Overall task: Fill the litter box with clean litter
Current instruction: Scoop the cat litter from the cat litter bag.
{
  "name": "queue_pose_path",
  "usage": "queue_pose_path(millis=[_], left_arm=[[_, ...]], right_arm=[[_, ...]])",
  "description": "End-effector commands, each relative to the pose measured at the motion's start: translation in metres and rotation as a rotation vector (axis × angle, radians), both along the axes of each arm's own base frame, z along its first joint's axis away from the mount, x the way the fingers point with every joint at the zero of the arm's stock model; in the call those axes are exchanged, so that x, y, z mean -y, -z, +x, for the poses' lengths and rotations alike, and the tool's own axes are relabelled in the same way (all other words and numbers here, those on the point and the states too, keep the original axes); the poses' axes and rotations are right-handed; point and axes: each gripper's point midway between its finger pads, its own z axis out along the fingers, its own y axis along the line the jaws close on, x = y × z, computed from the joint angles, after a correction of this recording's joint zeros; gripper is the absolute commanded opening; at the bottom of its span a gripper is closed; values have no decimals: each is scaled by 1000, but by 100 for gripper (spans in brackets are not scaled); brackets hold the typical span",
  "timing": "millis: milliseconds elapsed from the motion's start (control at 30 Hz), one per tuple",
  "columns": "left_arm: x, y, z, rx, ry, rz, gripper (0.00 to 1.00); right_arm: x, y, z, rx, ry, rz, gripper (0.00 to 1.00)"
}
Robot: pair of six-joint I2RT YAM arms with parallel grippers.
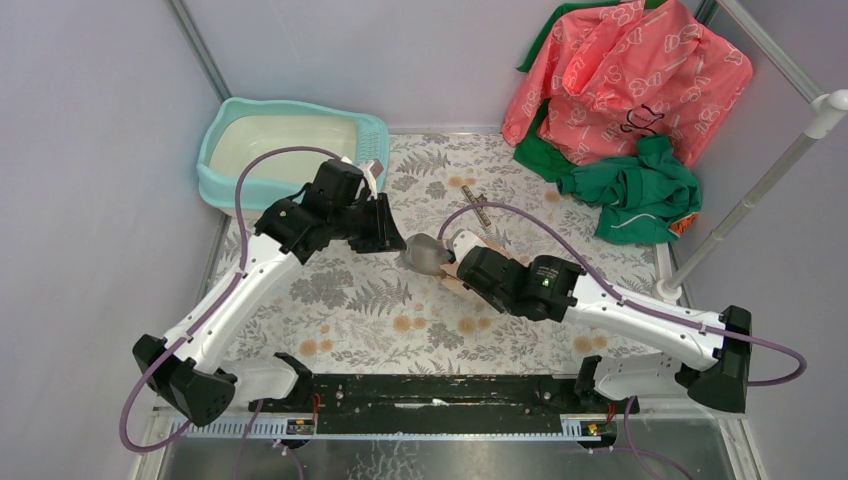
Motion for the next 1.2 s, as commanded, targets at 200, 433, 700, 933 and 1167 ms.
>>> queue_pose_path(millis=[200, 433, 700, 933, 1167], left_arm=[[6, -23, 25, 109, -9, -12, 9], [2, -10, 25, 80, -22, 27, 5], [10, 19, 24, 50, -32, 70, 5], [26, 47, 32, 32, -3, 49, 4], [30, 73, 46, 19, 2, 102, 4]], right_arm=[[4, -55, 25, 179, 19, 100, 0], [0, -36, 13, 150, -33, 116, 0], [-10, -32, 15, 200, -47, 102, 0], [-10, -37, 26, 292, -11, 138, 0], [-22, -32, 36, 338, 16, 176, 0]])
